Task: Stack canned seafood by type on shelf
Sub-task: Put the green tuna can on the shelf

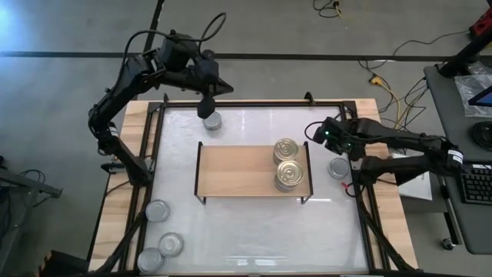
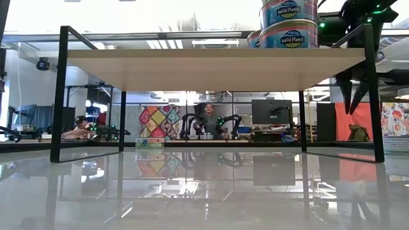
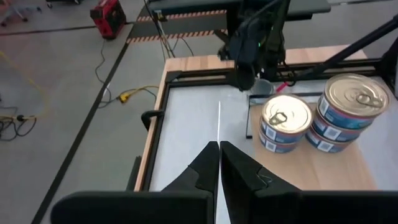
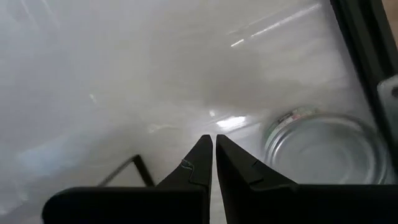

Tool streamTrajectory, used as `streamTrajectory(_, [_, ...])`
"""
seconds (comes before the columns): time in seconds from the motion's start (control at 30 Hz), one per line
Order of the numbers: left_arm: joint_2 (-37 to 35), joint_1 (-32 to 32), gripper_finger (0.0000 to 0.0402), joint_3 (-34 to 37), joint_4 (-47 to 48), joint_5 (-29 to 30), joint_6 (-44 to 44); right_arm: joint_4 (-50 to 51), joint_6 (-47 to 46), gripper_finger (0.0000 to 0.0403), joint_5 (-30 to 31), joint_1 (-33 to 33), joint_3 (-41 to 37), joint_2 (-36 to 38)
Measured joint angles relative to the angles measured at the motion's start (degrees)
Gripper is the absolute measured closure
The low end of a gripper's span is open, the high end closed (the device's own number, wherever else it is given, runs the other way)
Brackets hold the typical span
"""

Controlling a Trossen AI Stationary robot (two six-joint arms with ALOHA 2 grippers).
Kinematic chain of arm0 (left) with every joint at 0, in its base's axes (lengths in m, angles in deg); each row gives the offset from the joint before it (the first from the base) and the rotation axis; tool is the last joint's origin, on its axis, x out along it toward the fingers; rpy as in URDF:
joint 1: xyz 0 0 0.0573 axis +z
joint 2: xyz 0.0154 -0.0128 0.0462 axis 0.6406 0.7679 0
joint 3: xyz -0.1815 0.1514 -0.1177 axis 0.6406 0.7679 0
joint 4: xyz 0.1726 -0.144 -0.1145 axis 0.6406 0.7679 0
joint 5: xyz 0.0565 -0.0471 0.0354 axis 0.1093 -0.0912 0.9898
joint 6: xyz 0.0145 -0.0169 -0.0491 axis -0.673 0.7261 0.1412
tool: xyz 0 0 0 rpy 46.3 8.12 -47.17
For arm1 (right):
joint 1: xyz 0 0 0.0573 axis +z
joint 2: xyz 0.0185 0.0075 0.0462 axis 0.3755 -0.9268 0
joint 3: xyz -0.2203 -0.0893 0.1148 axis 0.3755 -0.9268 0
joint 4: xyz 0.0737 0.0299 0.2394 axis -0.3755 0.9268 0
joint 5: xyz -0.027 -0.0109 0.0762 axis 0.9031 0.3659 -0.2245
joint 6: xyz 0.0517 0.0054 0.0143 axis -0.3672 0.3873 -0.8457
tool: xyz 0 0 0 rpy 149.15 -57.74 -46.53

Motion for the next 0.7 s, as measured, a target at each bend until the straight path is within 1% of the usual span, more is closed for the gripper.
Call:
streamTrajectory(0.1, [0.1, 0.0, 0.0401, 0.0, -1.4, 0.0, 0.5, -0.3, 1.1, 0.0390, 0.0, 0.0, 0.0, -1.6])
streamTrajectory(0.27, [0.1, 0.0, 0.0401, 0.0, -2.6, 0.0, 1.2, -6.2, -4.6, 0.0390, -1.3, 0.0, 0.0, -4.0])
streamTrajectory(0.37, [0.1, 0.0, 0.0401, 0.0, -3.1, 0.0, 1.3, -8.5, -7.3, 0.0390, 3.8, 0.0, 0.0, -6.3])
streamTrajectory(0.4, [0.1, 0.0, 0.0401, 0.0, -3.1, -0.1, 1.3, -7.9, -9.7, 0.0390, 6.3, -0.4, 0.0, -7.0])
streamTrajectory(0.43, [0.1, 0.0, 0.0401, 0.0, -3.1, -0.1, 1.3, -6.6, -13.9, 0.0390, 7.8, -0.7, 0.0, -7.4])
streamTrajectory(0.5, [0.1, 0.0, 0.0401, 0.0, -3.1, -0.1, 1.5, -2.3, -23.4, 0.0390, 8.3, -0.2, 0.0, -7.8])
streamTrajectory(0.53, [0.1, 0.0, 0.0401, 0.0, -3.1, -0.1, 1.7, -0.5, -26.6, 0.0390, 8.3, 0.4, 0.0, -7.8])
streamTrajectory(0.63, [0.1, 0.0, 0.0401, 0.0, -3.1, -0.1, 1.8, 6.0, -33.5, 0.0390, 8.1, 1.7, 0.0, -7.8])
streamTrajectory(0.7, [0.1, 0.0, 0.0401, 0.0, -3.1, -0.1, 1.5, 7.2, -37.6, 0.0390, 8.6, 2.1, -0.1, -7.8])
